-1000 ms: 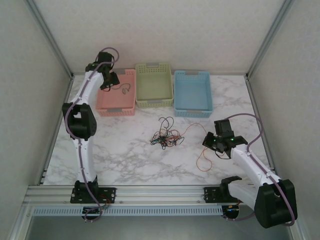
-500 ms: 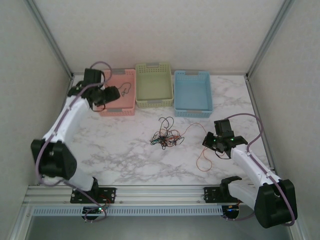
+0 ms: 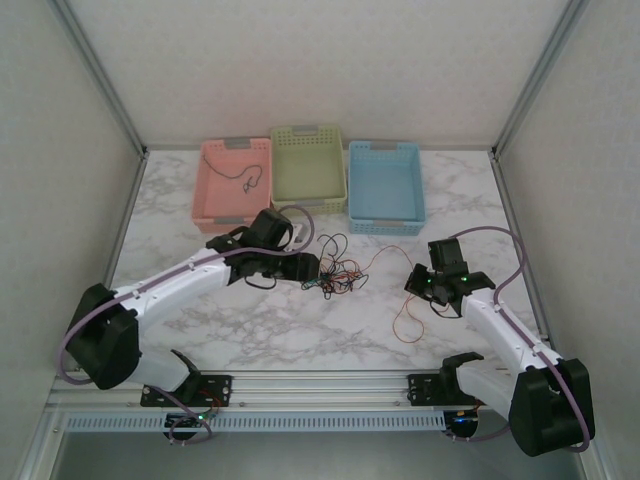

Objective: Untangle the cables

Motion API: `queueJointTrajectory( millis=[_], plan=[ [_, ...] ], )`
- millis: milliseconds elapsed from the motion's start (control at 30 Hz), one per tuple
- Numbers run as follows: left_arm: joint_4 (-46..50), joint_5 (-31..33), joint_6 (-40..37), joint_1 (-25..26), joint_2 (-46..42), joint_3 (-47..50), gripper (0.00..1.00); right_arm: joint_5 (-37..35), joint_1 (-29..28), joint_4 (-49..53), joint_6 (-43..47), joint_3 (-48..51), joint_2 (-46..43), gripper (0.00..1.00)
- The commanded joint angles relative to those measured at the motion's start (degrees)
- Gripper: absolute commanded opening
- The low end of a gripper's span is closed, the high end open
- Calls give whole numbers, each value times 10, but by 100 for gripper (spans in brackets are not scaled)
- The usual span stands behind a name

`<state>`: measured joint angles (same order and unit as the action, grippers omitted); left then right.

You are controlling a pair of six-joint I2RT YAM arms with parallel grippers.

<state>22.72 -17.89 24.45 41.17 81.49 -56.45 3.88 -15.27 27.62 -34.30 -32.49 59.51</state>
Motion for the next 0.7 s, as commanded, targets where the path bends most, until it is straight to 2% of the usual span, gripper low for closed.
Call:
queueJointTrajectory(
  millis=[0,133,267,333,433,500,667],
  plan=[
    [-79,-37,15,4,11,-13,66,-7,-3,-2,4,1,5,0],
    [-69,-38,1,4,62,-62,65,-8,-3,-2,4,1,7,0],
    [-44,-23,-5,5,115,-105,58,-8,-4,-2,4,1,4,0],
    [-41,-20,-6,5,123,-113,48,-7,-4,-2,4,2,4,0],
    [-31,-12,-7,5,116,-120,20,-8,-4,-2,4,1,5,0],
    [3,33,-5,4,98,-131,0,-25,-4,8,-2,0,2,0],
    [94,159,-9,-20,-13,-132,0,-66,-4,23,-18,3,-16,0]
  ],
)
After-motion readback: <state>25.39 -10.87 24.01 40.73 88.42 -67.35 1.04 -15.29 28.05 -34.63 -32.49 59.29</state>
